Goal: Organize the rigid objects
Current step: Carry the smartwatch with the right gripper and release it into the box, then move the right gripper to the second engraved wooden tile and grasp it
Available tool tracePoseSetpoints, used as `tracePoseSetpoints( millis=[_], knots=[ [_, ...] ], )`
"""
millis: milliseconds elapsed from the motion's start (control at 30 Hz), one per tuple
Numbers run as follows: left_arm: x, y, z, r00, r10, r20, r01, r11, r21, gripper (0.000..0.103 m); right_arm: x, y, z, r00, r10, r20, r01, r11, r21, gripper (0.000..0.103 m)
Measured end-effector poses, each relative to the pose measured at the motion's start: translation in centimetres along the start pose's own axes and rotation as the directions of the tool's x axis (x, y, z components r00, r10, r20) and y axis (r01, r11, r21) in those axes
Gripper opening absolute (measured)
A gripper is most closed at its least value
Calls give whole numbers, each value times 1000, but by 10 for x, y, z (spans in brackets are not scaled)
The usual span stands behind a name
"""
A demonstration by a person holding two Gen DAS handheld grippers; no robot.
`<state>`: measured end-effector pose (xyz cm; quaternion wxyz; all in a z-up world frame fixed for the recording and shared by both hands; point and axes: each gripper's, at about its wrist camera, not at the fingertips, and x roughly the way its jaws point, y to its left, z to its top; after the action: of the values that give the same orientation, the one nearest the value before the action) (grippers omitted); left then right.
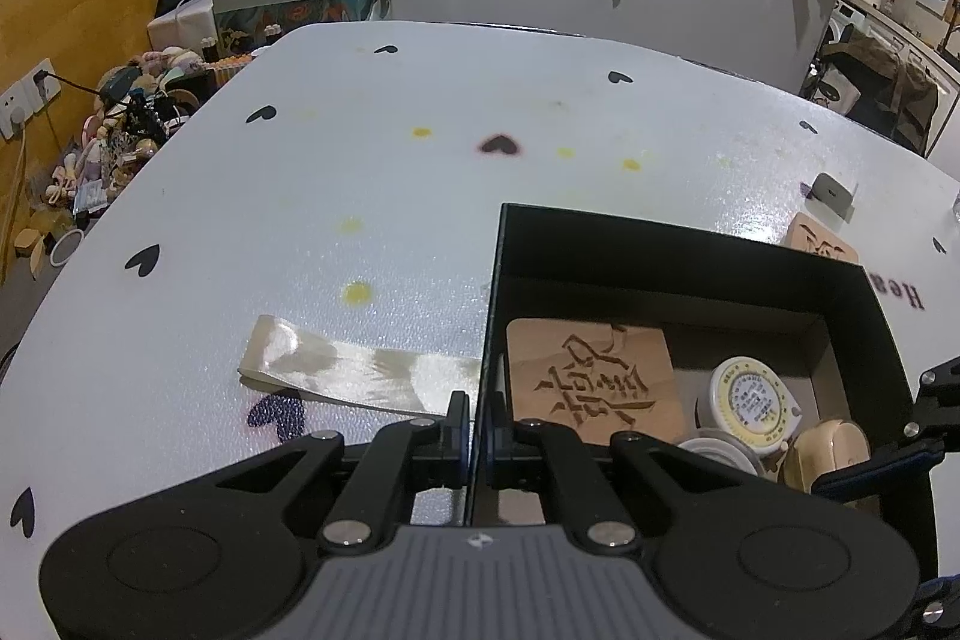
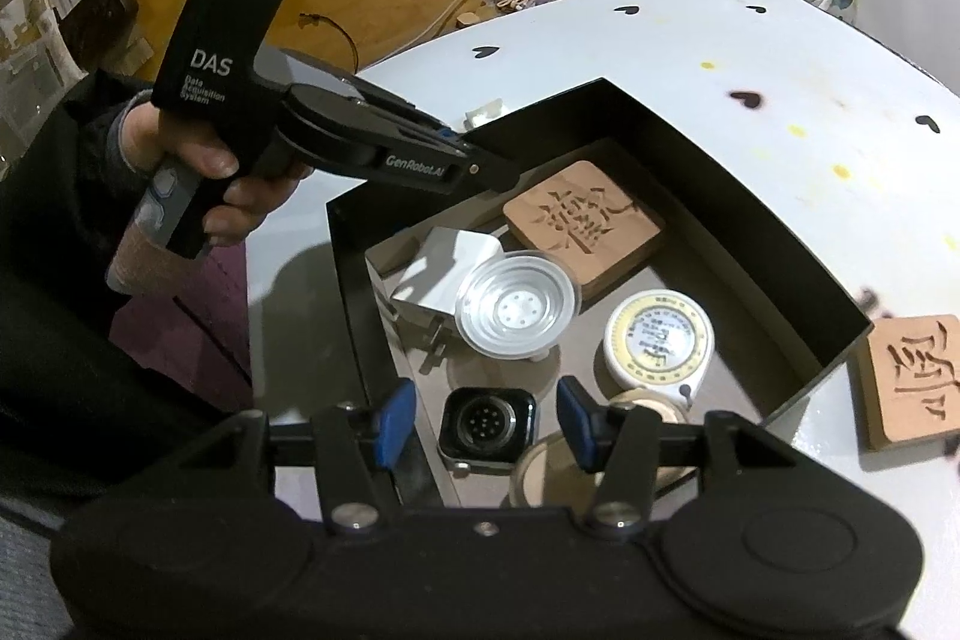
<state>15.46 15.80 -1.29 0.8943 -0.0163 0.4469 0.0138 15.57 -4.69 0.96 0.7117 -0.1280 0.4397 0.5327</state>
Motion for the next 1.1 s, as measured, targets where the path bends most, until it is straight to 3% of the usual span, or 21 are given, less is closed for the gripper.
tracePoseSetpoints(
  millis=[267,400,567,833,967,1100],
  knots=[
    [1,2,-1,1000,-6,1,6,1000,-11,4,-7,-3,3,1000,-18,12,17,1000,21,59],
    [1,3,-1,1000,-11,3,11,1000,-13,4,-22,-8,5,998,-17,61,14,999,48,62],
    [1,2,-1,1000,-14,3,14,1000,-10,4,-47,-24,5,986,-98,137,86,992,88,70],
    [2,3,0,1000,-21,5,21,1000,-14,4,-78,-66,-9,921,-317,228,291,946,143,100],
    [2,3,0,1000,-28,9,28,999,-20,4,-73,-92,-21,876,-428,223,414,904,108,101],
    [2,4,-1,999,-30,11,31,999,-24,4,-56,-122,-30,864,-464,194,457,885,86,101]
  ],
)
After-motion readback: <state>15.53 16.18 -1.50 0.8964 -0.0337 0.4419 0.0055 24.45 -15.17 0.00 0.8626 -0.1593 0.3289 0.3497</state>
